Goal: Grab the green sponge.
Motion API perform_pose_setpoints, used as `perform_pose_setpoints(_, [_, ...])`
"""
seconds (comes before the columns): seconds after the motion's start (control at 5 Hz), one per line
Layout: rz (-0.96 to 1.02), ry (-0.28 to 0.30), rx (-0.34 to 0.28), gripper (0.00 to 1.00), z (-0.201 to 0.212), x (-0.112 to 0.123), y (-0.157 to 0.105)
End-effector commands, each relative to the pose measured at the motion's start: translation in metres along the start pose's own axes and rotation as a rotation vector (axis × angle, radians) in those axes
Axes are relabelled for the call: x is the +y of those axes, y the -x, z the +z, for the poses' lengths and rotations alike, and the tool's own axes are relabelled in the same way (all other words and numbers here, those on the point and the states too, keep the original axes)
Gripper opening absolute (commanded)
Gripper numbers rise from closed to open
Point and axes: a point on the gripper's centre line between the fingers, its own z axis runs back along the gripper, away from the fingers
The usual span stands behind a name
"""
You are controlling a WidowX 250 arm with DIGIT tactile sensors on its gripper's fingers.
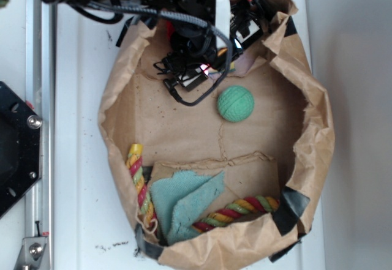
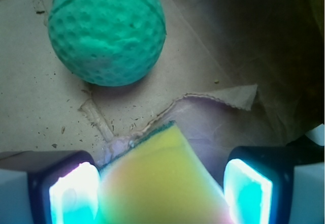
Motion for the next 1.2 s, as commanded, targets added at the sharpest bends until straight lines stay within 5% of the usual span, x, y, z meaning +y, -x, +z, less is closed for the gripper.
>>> perform_pose_setpoints(0.0, [-0.005,-0.014,0.0,0.22,-0.006,0.004,0.003])
perform_pose_setpoints(0.2, [0.002,-0.032,-0.006,0.0,-0.001,0.006,0.004])
perform_pose_setpoints(1.0, [0.156,-0.035,-0.02,0.0,0.029,0.017,0.002])
